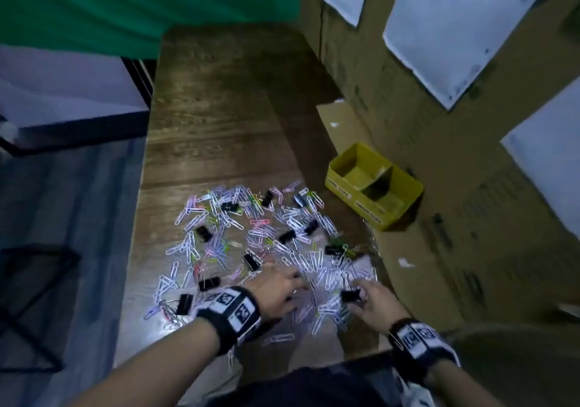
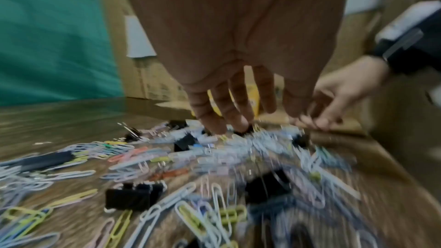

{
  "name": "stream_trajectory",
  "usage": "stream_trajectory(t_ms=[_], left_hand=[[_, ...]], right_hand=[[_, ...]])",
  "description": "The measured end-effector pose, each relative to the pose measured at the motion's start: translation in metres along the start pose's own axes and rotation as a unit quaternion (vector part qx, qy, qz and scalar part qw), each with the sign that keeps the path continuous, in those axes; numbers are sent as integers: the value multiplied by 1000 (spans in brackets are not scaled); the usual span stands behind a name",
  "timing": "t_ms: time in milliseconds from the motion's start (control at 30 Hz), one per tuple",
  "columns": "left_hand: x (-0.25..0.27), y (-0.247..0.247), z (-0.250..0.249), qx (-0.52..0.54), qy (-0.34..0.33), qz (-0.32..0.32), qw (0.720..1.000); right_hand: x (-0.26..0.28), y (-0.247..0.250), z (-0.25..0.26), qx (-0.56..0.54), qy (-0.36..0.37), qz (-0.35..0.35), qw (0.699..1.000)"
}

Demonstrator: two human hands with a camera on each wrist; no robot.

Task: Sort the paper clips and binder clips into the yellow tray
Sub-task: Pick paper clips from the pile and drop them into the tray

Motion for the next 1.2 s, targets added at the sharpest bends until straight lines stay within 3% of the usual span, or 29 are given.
stream_trajectory(t_ms=[133,267,433,533,667,733,800,833,900,1000,1100,1200], left_hand=[[-24,-33,7,-93,5,65,994],[-30,-43,36,-137,28,83,987],[-27,-2,57,-119,82,-14,989],[-17,5,37,-115,45,-70,990],[14,-61,13,-107,-24,53,993],[32,-92,20,-116,10,127,985],[39,-109,29,-88,53,151,983],[36,-112,28,-80,55,146,985],[23,-111,23,-72,52,129,988],[0,-105,9,-60,29,117,991],[-21,-87,7,-59,34,64,996],[-29,-80,20,-47,88,50,994]], right_hand=[[-11,-6,-5,57,-14,0,998],[-19,-11,-13,38,-6,8,999],[-32,12,-38,-28,-48,-47,997],[-40,22,-52,-49,-86,-80,992],[-36,23,-48,-23,-93,-96,991],[-28,24,-38,15,-72,-118,990],[-18,30,-16,41,-10,-161,986],[-14,27,-4,58,22,-154,986],[-8,7,16,85,56,-70,992],[-3,-25,24,135,23,46,990],[-6,-42,36,169,19,53,984],[-11,-48,46,133,24,51,989]])
Point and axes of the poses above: each hand's wrist, its own x-axis away from the middle knuckle, its own y-axis out of the back of the hand, z = x × y, the point moved 10 cm from there along -x, towards the middle knuckle, and after that the axes turned 9 degrees about x, right-handed, at the moved point
